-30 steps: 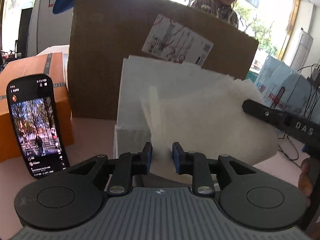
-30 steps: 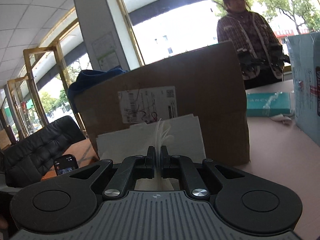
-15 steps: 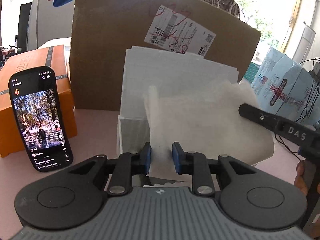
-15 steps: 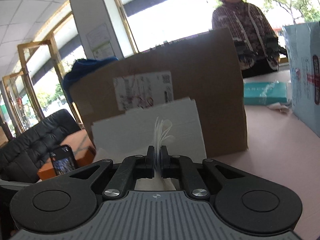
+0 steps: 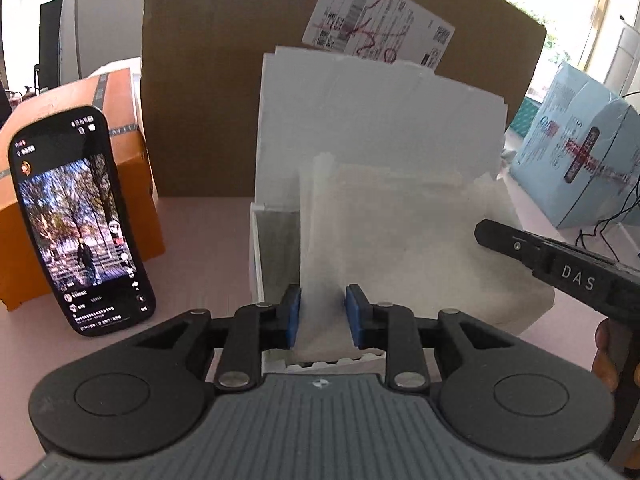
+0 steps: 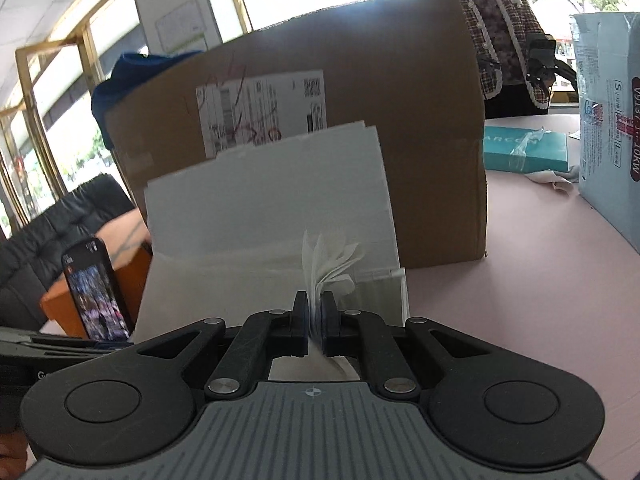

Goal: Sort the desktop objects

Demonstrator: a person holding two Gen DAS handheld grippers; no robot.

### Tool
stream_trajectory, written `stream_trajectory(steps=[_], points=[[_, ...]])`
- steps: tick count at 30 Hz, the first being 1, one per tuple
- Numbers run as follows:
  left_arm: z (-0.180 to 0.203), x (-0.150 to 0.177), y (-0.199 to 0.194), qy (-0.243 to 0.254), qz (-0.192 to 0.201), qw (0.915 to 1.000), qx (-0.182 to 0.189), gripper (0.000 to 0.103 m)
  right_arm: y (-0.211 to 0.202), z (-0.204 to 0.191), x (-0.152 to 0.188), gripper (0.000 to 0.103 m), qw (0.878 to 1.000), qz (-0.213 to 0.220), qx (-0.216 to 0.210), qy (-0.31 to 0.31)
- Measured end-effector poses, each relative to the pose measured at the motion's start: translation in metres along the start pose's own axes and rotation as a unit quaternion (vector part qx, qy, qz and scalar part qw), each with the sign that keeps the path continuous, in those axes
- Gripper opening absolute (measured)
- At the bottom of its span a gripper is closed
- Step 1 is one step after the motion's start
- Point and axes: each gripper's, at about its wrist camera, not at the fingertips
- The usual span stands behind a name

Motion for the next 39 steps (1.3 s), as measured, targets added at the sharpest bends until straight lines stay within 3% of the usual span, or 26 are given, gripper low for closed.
stream_trajectory(steps=[8,10,12,14,18,23,25,27,29,31,37,39], points=[[0.002,0.001,-0.001,0.006,-0.002,1.0,-0.001,0.024,-0.003,-0.003,-0.001,0.011,1.0,-0.003,-0.005,-0.011],[0.001,-0.001,-0.004,0.006,0.001,1.0,0.002,0.031,-0.005,-0.001,-0.003,0.021,1.0,-0.002,-0.008,-0.003],[0.001,-0.002,-0.009,0.007,0.01,0.9999,0.008,0.045,-0.009,0.0,-0.005,0.045,1.0,0.002,-0.009,0.004],[0.001,-0.004,-0.015,0.009,0.019,0.9997,0.013,0.052,-0.012,0.0,-0.008,0.046,1.0,0.01,-0.007,0.005],[-0.001,-0.008,-0.028,0.007,0.04,0.999,0.016,0.062,-0.021,0.001,-0.014,0.062,1.0,0.029,-0.006,0.007],[-0.007,-0.013,-0.046,-0.013,0.113,0.9934,0.011,0.062,-0.031,0.003,-0.021,0.06,0.997,0.066,-0.025,0.005],[-0.007,-0.014,-0.05,-0.019,0.152,0.9882,0.014,0.059,-0.029,0.0,-0.022,0.05,0.996,0.078,-0.036,-0.007],[-0.005,-0.016,-0.051,-0.02,0.182,0.983,0.018,0.047,-0.022,-0.003,-0.022,0.024,0.995,0.079,-0.048,-0.025],[-0.001,-0.022,-0.037,-0.012,0.166,0.9858,0.023,0.017,-0.01,-0.005,-0.025,0.017,0.995,0.07,-0.067,-0.021],[0.003,-0.027,-0.022,-0.009,0.144,0.9892,0.027,0.016,0.001,-0.004,-0.028,0.017,0.995,0.066,-0.081,-0.007],[0.003,-0.032,0.019,-0.014,0.092,0.994,0.057,0.016,0.024,0.002,-0.034,0.017,0.995,0.066,-0.07,-0.009],[0.004,-0.03,0.027,-0.008,0.078,0.9948,0.065,0.016,0.033,0.006,-0.033,0.017,0.996,0.048,-0.069,-0.008]])
Point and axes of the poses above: each gripper's, at about its wrist camera, not at the fingertips, and y roughly the way its jaws point, z to its right, x to its underside, and after that the axes turned 8 degrees about z, right-handed
